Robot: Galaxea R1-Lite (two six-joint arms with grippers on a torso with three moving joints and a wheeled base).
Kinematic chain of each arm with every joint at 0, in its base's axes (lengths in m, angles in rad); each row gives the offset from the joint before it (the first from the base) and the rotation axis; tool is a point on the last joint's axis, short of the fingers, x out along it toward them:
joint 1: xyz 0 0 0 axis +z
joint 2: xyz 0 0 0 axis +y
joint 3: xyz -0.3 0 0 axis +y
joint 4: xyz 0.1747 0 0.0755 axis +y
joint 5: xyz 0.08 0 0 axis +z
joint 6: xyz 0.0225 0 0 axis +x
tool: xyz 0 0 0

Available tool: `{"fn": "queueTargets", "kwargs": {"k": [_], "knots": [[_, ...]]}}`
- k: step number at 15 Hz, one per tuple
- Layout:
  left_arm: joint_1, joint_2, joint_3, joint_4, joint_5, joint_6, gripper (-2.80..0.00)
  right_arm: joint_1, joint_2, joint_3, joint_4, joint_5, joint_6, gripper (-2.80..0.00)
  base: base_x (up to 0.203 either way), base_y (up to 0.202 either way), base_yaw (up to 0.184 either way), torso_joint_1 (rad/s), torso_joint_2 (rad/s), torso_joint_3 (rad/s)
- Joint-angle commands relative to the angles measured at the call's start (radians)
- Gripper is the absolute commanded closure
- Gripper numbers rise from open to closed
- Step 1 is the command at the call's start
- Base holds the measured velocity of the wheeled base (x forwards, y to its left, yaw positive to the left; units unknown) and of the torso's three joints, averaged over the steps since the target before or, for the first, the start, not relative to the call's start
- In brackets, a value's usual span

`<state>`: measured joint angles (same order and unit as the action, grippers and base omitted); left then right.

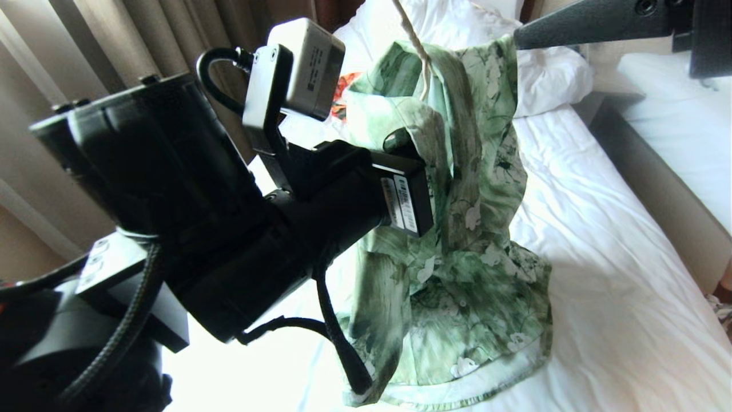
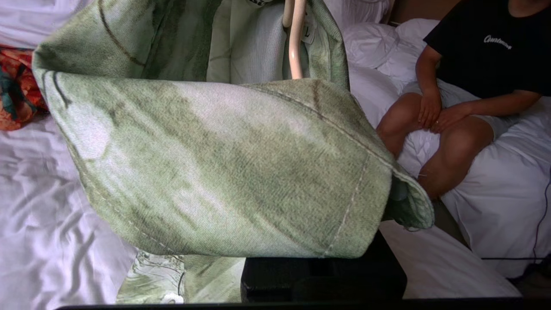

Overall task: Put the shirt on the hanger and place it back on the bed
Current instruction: Take the clothes hanger out of the clothes

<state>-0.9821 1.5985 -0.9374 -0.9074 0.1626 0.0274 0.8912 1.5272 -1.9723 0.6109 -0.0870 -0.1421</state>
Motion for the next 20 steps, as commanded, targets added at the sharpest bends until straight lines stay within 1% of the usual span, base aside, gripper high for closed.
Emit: {"fn": "queueTargets", "kwargs": {"k": [1,3,4,6,8,11,16,17,18,20], "knots": [[-0.004,-0.009,0.0,0.002,0.002,-0.001,0.0,0.011,0.017,0.001,-0.001,-0.004,-0.027,0.0,0.0,0.0,0.0,0.0,0.0,0.0],[-0.004,-0.006,-0.006,0.002,0.002,-0.003,0.0,0.011,0.023,0.001,-0.019,-0.005,-0.059,0.0,0.0,0.0,0.0,0.0,0.0,0.0],[-0.007,-0.01,-0.006,0.003,0.0,-0.003,0.0,0.01,0.039,0.001,-0.032,-0.029,-0.072,-2.8,0.0,0.0,0.0,0.0,0.0,0.0],[-0.013,-0.011,-0.007,0.002,0.0,-0.003,0.0,0.008,0.073,0.001,-0.082,-0.068,-0.099,-2.8,0.0,0.0,0.0,0.0,0.0,0.0],[-0.02,-0.012,-0.005,0.004,0.0,-0.003,0.0,0.01,0.102,0.0,-0.14,-0.072,-0.148,-2.8,0.0,0.0,0.0,0.0,0.0,0.0],[-0.02,-0.009,-0.011,0.005,-0.001,-0.003,0.0,0.009,0.148,0.001,-0.243,-0.073,-0.172,-2.8,0.0,0.0,0.0,0.0,0.0,0.0],[-0.013,-0.007,-0.009,0.004,-0.001,-0.003,0.0,0.011,0.214,-0.001,-0.359,-0.068,-0.238,-2.8,0.0,0.0,0.0,0.0,0.0,0.0],[-0.015,-0.01,-0.009,0.004,-0.001,-0.003,0.0,0.011,0.216,-0.002,-0.361,-0.067,-0.242,-1.63,0.0,0.0,0.0,0.0,0.0,0.0],[-0.015,-0.012,-0.009,0.004,-0.001,-0.003,0.0,0.012,0.219,-0.003,-0.362,-0.063,-0.251,0.0,0.0,0.0,0.0,0.0,0.0,0.0],[-0.015,-0.012,-0.007,0.004,-0.001,-0.003,0.0,0.012,0.224,-0.003,-0.375,-0.061,-0.251,0.0,0.0,0.0,0.0,0.0,0.0,0.0]]}}
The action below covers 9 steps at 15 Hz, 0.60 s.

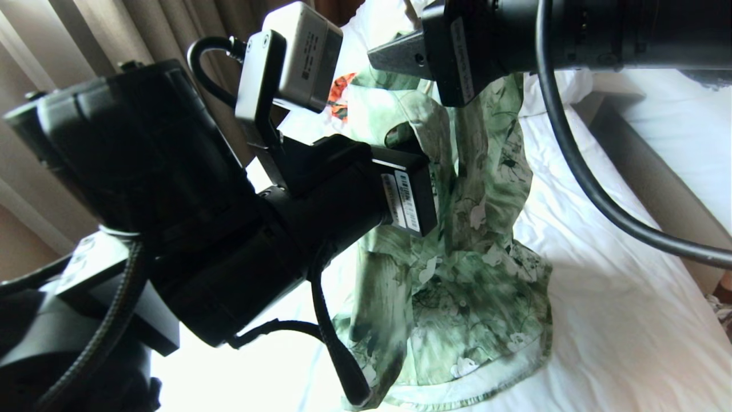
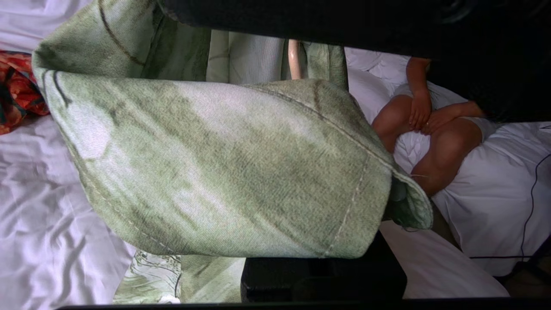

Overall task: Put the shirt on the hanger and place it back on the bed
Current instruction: Take the clothes hanger out of the clothes

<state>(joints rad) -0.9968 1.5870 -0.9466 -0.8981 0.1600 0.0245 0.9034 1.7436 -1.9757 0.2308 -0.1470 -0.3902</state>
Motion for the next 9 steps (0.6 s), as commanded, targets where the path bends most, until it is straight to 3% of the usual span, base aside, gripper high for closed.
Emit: {"fn": "queueTargets", "kwargs": {"k": [1,9], "knots": [[0.0,-0.001,0.003,-0.005,0.001,0.0,0.0,0.0,0.016,0.0,-0.028,0.0,-0.002,0.0,0.0,0.0,0.0,0.0,0.0,0.0],[-0.003,-0.035,0.006,0.044,0.003,0.005,0.0,0.004,0.024,0.0,-0.05,0.003,-0.002,0.0,0.0,0.0,0.0,0.0,0.0,0.0]]}}
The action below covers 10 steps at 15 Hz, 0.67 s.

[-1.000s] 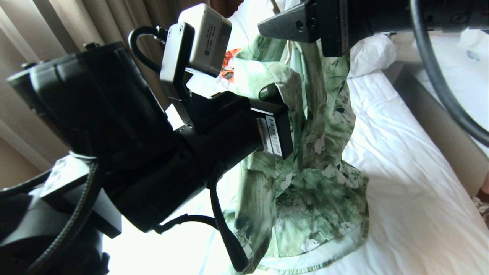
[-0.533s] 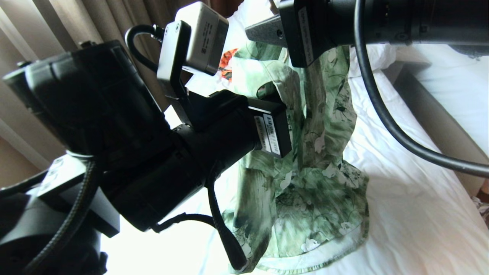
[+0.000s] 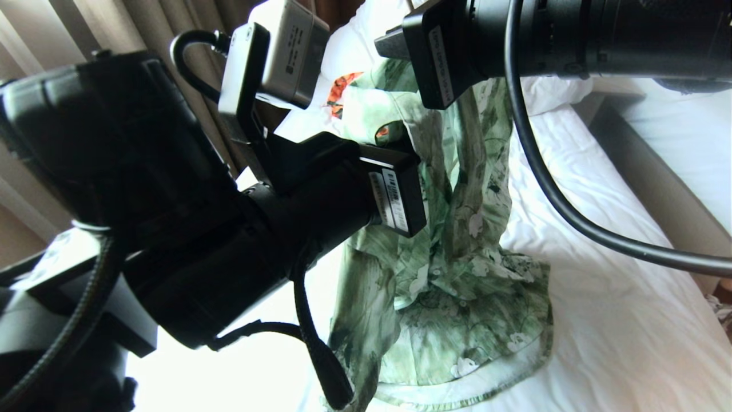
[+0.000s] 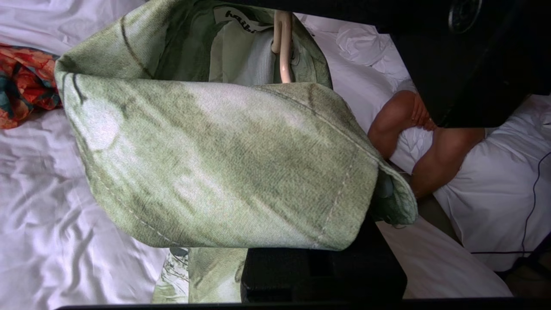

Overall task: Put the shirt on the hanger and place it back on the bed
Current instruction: Take the clothes hanger out of the clothes

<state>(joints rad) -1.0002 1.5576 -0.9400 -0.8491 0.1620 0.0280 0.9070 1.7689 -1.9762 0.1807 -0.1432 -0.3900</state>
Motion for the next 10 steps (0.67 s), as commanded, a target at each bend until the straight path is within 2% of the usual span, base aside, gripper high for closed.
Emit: {"fn": "queueTargets", "kwargs": {"k": [1,3,4,7,10], "knots": [[0.0,-0.004,0.001,-0.004,0.002,0.0,0.0,0.005,-0.002,0.0,0.0,-0.001,-0.001,0.0,0.0,0.0,0.0,0.0,0.0,0.0],[0.002,-0.005,0.001,-0.001,0.002,0.001,0.0,0.015,-0.003,0.0,0.002,-0.002,-0.001,0.0,0.0,0.0,0.0,0.0,0.0,0.0],[0.002,-0.007,0.001,-0.001,0.001,0.001,-2.8,0.016,-0.003,0.0,0.002,-0.003,-0.001,0.0,0.0,0.0,0.0,0.0,0.0,0.0],[0.007,-0.016,0.011,0.007,-0.01,0.001,-2.8,0.017,-0.003,0.002,0.006,-0.004,-0.001,0.0,0.0,0.0,0.0,0.0,0.0,0.0],[0.044,-0.048,0.047,0.035,-0.079,0.001,-2.8,0.016,-0.005,0.005,0.01,-0.008,0.0,0.0,0.0,0.0,0.0,0.0,0.0,0.0]]}}
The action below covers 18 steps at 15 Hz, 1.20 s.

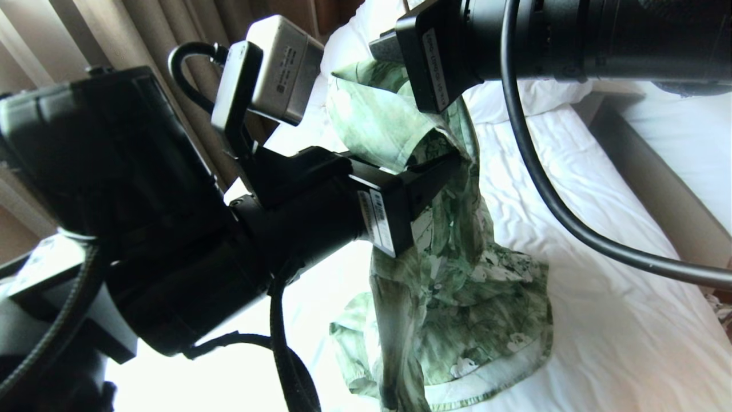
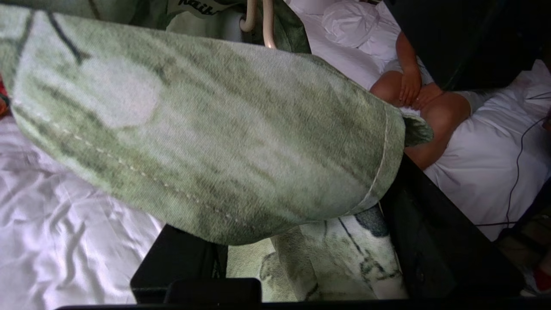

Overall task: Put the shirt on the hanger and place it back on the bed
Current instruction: Take the clothes hanger out of the clothes

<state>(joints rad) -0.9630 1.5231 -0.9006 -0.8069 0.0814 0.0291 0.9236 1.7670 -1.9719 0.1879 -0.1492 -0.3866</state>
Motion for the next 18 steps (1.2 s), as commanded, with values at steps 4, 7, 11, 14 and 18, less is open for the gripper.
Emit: {"fn": "queueTargets", "kwargs": {"k": [4,7,11,14,18], "knots": [[0.047,-0.104,0.022,0.068,-0.027,0.0,-2.8,-0.017,-0.001,0.004,0.001,-0.006,-0.002,0.0,0.0,0.0,0.0,0.0,0.0,0.0],[0.043,-0.184,0.032,0.127,-0.029,0.0,-2.8,-0.034,0.001,0.004,0.0,-0.019,0.0,0.0,0.0,0.0,0.0,0.0,0.0,0.0],[0.035,-0.256,0.076,0.13,-0.026,0.002,-2.8,-0.071,0.003,0.004,0.001,-0.026,0.0,0.0,0.0,0.0,0.0,0.0,0.0,0.0],[0.04,-0.3,0.084,0.149,-0.015,0.002,-2.8,-0.1,0.004,0.004,-0.003,-0.027,0.0,0.0,0.0,0.0,0.0,0.0,0.0,0.0],[0.047,-0.341,0.096,0.224,0.037,0.001,0.0,-0.158,0.005,0.002,-0.008,-0.022,0.006,0.0,0.0,0.0,0.0,0.0,0.0,0.0]]}}
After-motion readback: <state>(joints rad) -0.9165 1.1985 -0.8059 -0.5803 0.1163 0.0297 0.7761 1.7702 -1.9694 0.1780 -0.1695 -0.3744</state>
